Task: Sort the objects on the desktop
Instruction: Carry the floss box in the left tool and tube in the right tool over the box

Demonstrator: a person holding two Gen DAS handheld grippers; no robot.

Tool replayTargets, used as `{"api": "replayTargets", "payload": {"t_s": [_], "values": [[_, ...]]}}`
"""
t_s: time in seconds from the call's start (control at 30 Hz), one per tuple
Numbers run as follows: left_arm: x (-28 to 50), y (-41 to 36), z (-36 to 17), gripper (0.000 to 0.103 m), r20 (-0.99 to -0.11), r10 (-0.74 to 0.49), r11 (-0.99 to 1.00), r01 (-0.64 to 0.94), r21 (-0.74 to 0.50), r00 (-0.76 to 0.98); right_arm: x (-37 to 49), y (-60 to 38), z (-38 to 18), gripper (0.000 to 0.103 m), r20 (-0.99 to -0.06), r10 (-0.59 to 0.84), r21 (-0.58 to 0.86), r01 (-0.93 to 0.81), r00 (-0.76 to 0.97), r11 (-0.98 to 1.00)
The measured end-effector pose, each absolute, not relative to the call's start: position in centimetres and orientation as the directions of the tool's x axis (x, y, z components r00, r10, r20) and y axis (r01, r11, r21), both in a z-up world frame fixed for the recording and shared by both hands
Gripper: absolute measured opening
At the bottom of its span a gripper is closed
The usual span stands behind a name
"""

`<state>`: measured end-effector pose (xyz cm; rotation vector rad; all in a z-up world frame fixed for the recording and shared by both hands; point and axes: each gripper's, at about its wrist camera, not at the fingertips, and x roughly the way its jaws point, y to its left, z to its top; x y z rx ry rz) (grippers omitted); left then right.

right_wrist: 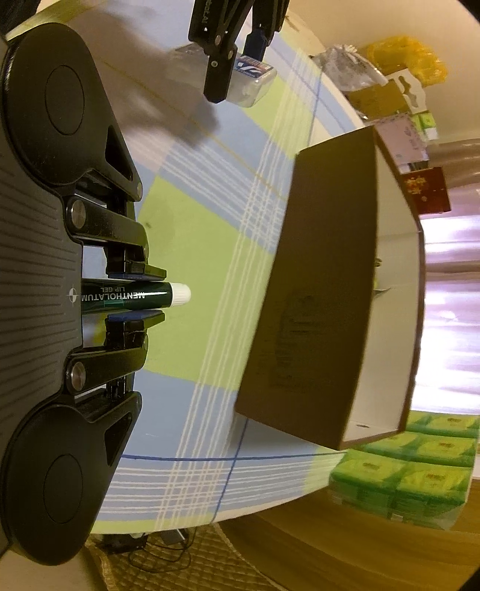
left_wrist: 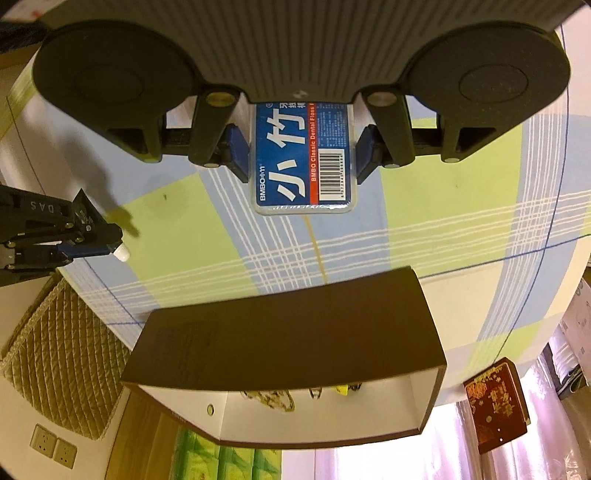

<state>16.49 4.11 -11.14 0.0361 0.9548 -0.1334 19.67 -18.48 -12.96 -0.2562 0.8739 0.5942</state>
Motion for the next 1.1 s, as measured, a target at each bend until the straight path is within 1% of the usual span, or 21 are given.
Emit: {"api": "replayTargets", "payload": {"t_s": [0.5, 1.1], "values": [[16.7, 3.7, -9.4, 0.052, -0.786, -0.119, 0.988, 0.150, -0.034, 0.607, 19.4, -18.5, -11.3, 0.013, -0.746, 0.419, 0.047, -0.587, 0.517, 0.808], [17.6, 3.7, -8.6, 0.052, -0.774, -0.118, 0.988, 0.153, -0.027, 0.622, 20.1, -18.5, -9.8, 0.013, -0.718, 0.450, 0.071, -0.588, 0.531, 0.806]]}}
